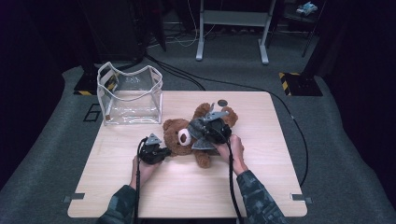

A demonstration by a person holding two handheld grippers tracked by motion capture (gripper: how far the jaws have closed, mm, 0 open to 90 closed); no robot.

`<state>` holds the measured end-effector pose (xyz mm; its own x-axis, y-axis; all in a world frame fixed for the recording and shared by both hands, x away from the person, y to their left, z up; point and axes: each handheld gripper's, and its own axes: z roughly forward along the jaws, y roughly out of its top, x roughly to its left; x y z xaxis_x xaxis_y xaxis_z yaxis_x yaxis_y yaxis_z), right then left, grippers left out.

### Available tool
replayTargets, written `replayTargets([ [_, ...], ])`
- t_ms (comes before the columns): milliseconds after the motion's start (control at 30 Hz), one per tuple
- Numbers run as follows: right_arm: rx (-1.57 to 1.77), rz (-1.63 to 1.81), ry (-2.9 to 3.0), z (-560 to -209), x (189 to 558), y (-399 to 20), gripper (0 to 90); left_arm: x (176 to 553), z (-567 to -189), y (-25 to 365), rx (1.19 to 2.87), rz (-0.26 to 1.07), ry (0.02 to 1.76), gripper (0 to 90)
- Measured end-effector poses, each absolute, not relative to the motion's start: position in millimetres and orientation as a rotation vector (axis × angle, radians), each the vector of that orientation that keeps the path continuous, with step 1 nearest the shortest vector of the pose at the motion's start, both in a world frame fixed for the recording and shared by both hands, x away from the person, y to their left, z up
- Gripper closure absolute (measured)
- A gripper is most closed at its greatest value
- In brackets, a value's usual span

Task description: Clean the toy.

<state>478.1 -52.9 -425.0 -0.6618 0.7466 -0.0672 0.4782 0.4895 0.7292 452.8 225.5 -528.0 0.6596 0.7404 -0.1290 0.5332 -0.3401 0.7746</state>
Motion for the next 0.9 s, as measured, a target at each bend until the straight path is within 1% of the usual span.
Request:
replayTargets([
  [300, 1.144, 0.966, 2.291, -426.1, 479.9, -92.7, 81.3, 453.1, -528.1, 225.8, 2.030, 0.308, 0.985, 81.9],
  [567, 1.273, 0.894, 2.239, -441.8, 487.8, -124.2, 81.2, 453.2, -527.6, 226.1, 2.037, 0.303, 0.982, 81.9],
  [800, 1.413, 0.765, 2.226, -464.7, 503.4, -150.5, 81.1, 453.1, -527.6, 226.0, 2.036, 0.302, 0.983, 81.9],
  [900, 1.443, 0.742, 2.199, -462.5, 505.1, -159.2, 80.9, 453.2, -527.6, 226.1, 2.037, 0.303, 0.983, 82.0],
])
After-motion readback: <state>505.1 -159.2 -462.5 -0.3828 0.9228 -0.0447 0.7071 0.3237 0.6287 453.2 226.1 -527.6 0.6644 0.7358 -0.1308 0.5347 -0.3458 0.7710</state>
